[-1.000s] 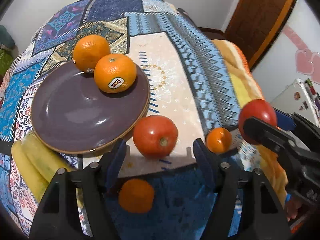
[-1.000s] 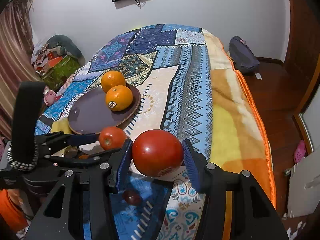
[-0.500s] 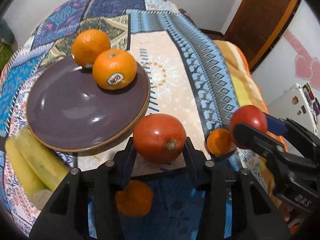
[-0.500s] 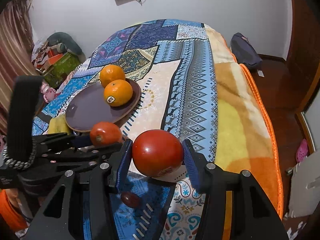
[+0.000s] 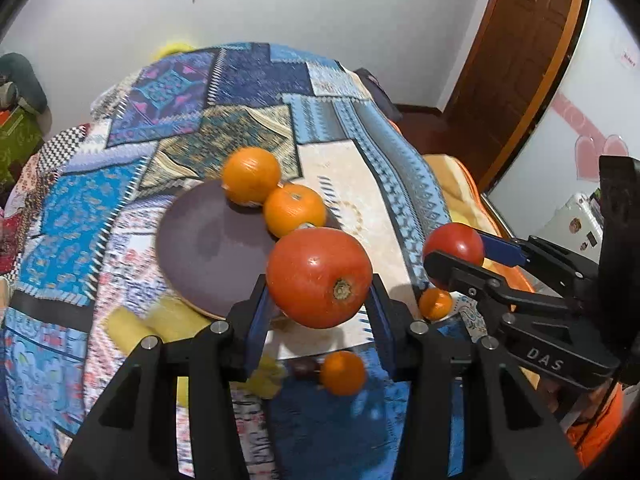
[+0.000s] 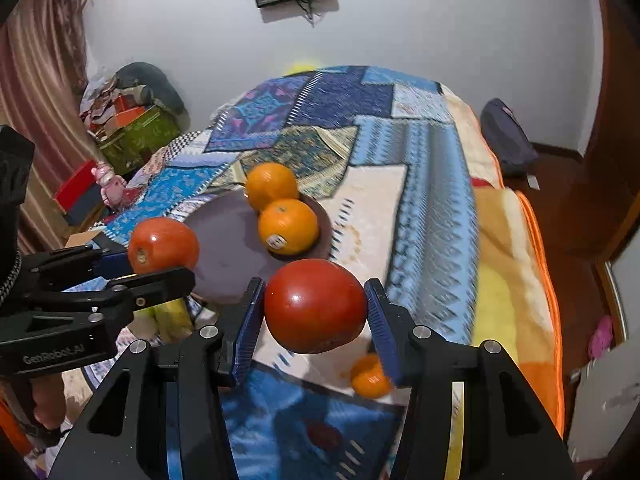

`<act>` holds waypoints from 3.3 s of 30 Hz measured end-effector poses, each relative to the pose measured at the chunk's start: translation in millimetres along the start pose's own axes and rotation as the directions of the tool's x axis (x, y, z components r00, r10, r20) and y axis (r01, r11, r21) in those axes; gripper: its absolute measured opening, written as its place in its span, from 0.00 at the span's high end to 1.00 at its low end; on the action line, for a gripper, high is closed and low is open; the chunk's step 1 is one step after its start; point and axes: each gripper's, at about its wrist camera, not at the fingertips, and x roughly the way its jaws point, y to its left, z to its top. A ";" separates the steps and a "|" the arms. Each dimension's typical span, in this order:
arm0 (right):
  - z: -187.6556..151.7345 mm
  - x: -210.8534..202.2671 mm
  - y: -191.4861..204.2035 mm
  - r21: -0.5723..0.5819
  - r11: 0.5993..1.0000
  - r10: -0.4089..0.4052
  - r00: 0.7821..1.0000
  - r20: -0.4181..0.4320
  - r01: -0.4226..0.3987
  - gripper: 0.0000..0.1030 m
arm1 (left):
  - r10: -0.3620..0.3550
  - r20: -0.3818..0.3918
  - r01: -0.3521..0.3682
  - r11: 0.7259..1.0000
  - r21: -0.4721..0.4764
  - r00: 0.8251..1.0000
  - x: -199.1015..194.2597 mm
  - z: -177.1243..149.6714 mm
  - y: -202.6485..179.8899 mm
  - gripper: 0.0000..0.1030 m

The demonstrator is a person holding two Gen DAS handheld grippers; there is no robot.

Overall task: Organize fruits
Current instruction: 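Grasp the second red tomato with the left gripper while the right gripper holds its tomato, then lower both tomatoes onto the purple plate beside the oranges and open both grippers, then grasp the pale yellow cob with the left gripper while the right gripper grasps the green cob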

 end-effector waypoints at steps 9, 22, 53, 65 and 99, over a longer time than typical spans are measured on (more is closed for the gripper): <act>20.3 27.6 38.7 -0.057 0.998 0.035 0.999 -0.002 -0.035 0.54 | 0.029 0.012 -0.029 1.000 -0.012 1.000 -14.3 8.3 46.9 0.56; 28.4 89.7 63.9 -0.092 0.994 0.055 0.994 -0.093 -0.064 0.54 | 0.026 -0.051 -0.028 0.999 -0.041 0.998 26.5 11.4 96.0 0.56; 27.7 82.9 62.3 -0.144 0.989 0.015 0.996 -0.086 -0.027 0.48 | 0.017 -0.048 -0.019 0.999 -0.031 0.999 41.7 16.0 99.2 0.55; 11.9 20.1 20.2 -0.087 0.995 -0.060 0.998 -0.027 0.058 0.45 | -0.010 -0.033 0.010 1.000 0.003 0.999 3.8 1.9 58.3 0.54; -48.3 19.3 -1.6 -0.018 1.000 -0.012 0.993 -0.117 0.010 0.46 | 0.030 -0.062 -0.032 0.999 -0.043 0.998 0.6 -42.4 41.0 0.54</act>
